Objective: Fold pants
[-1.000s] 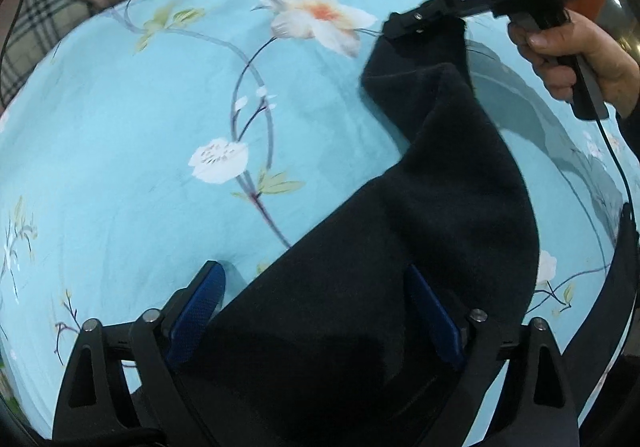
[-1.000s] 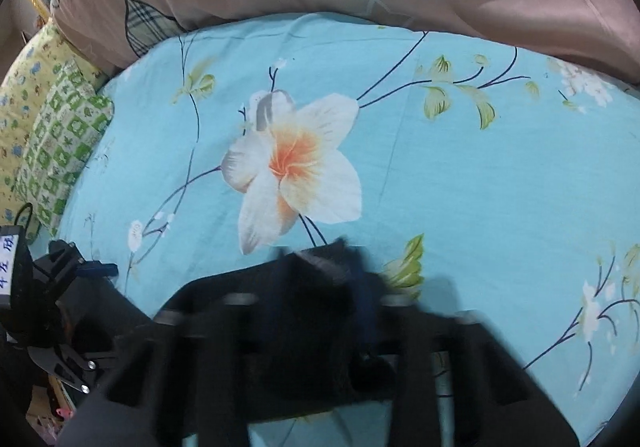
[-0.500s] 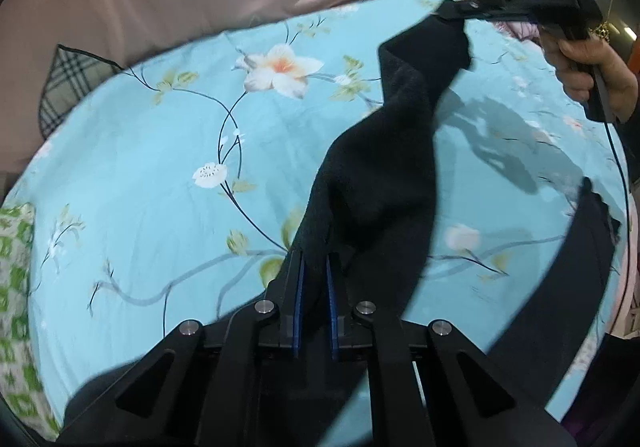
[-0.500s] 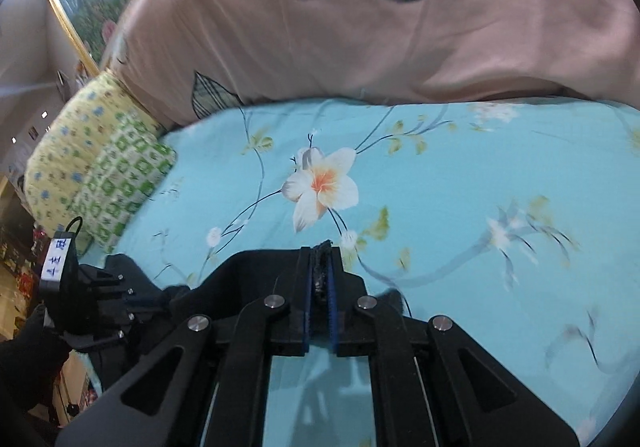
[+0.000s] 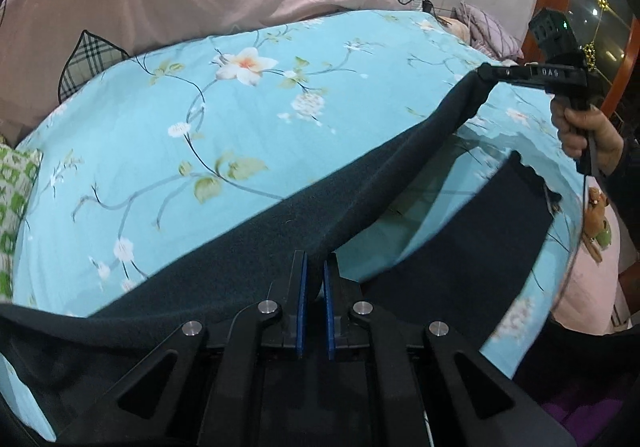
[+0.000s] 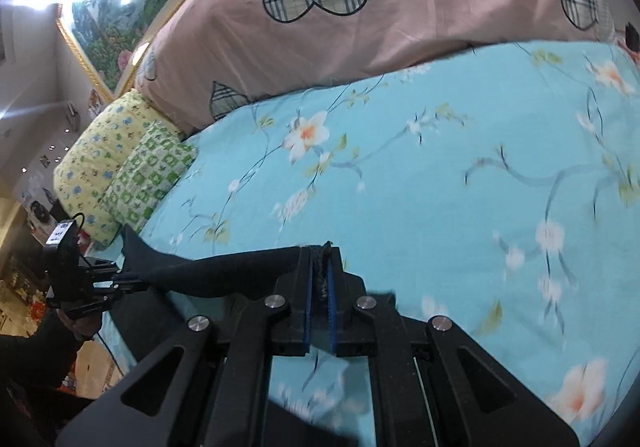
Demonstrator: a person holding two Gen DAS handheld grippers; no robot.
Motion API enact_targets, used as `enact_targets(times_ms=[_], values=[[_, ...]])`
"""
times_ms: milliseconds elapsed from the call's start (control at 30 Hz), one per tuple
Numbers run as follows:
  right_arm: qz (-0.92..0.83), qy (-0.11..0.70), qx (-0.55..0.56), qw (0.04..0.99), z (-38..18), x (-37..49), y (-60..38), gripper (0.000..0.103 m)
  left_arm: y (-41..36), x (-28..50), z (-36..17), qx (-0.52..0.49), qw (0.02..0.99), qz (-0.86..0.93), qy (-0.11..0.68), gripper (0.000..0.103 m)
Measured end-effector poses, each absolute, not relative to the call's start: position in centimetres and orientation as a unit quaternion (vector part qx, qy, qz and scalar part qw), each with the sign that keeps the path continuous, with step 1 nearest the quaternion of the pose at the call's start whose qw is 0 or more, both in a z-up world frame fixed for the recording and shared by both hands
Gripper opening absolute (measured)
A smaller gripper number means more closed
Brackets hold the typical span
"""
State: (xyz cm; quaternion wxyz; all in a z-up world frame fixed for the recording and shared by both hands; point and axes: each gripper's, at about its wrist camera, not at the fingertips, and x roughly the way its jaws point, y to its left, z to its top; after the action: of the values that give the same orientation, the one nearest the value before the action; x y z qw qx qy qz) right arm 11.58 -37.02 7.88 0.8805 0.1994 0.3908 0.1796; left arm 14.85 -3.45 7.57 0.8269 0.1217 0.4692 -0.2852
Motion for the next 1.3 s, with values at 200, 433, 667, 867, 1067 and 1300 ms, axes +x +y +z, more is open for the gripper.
enact_targets(times_ms=[200,433,667,867,1067,1300], values=[[0.189,0.382,0.187,0.885,7.5,7.0,-36.6,0.007,-3.4,10.8,7.4,0.109,0.827,-0.291,0.469,0.006],[0.198,0.371,0.175,0.890,7.3,2.5,-36.4,0.007,-3.2,7.5,7.3,0.095,0.824,-0.306,0.467,0.006],[0.197,0.375,0.161,0.892,6.3,-0.5,-35.7,0.007,-3.2,5.8,6.2,0.098,0.817,-0.311,0.475,0.006],[0.197,0.390,0.145,0.888,5.5,-2.7,-35.2,0.007,-2.8,4.9,5.9,0.086,0.817,-0.316,0.475,0.006],[0.191,0.395,0.151,0.886,4.9,-3.9,-35.3,0.007,-2.8,3.7,5.5,0.092,0.813,-0.323,0.475,0.006],[0.178,0.416,0.145,0.880,3.2,-4.7,-35.0,0.007,-3.3,3.4,2.6,0.098,0.800,-0.322,0.496,0.006]])
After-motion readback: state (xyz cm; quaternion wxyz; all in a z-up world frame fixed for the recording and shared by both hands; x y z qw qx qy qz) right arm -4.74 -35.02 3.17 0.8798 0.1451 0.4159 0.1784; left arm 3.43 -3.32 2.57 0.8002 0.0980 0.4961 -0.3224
